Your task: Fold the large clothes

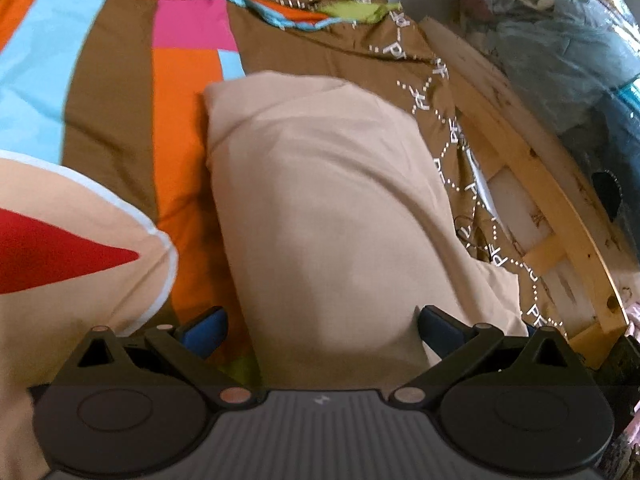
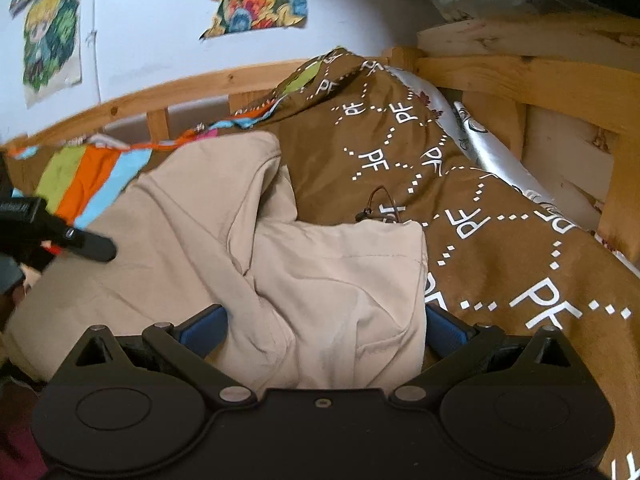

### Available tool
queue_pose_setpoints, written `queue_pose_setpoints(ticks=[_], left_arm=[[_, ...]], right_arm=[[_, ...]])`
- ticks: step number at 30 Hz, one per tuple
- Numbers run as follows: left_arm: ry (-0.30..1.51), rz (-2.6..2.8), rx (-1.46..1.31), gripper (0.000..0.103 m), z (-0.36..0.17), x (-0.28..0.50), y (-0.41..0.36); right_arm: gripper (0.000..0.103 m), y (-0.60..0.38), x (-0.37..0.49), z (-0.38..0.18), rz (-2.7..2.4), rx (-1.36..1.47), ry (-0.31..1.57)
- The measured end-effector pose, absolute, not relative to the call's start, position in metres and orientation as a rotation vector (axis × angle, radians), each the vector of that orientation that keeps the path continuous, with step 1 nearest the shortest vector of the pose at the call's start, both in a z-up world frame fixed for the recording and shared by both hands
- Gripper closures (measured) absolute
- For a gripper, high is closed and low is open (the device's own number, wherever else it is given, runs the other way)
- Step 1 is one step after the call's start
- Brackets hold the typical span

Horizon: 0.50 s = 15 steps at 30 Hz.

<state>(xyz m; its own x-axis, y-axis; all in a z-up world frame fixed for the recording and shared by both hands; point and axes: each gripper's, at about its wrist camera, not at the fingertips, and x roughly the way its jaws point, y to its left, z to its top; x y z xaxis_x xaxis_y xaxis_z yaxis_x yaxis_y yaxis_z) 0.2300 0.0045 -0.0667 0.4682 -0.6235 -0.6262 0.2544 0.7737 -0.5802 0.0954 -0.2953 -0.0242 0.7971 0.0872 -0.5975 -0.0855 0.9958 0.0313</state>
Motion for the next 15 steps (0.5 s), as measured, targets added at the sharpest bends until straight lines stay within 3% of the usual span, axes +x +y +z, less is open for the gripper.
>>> queue_pose_setpoints(ticks=[8, 11, 15], left_arm=[[0.886, -0.581, -0.361, 0.001, -0.045, 0.227, 0.005], [0.821, -0.558, -0.444, 0.001, -0.045, 0.223, 0.02], [0.887, -0.531, -0.57, 0.0, -0.067, 0.232, 0.026]], right_arm=[[0.001, -0.288, 0.093, -0.033, 0.097, -0.093, 0.647], [0.001, -0.288, 0.092, -0.034, 0.099, -0.089, 0.642], [0.001, -0.291, 0.091, -0.034, 0.106, -0.074, 0.633]])
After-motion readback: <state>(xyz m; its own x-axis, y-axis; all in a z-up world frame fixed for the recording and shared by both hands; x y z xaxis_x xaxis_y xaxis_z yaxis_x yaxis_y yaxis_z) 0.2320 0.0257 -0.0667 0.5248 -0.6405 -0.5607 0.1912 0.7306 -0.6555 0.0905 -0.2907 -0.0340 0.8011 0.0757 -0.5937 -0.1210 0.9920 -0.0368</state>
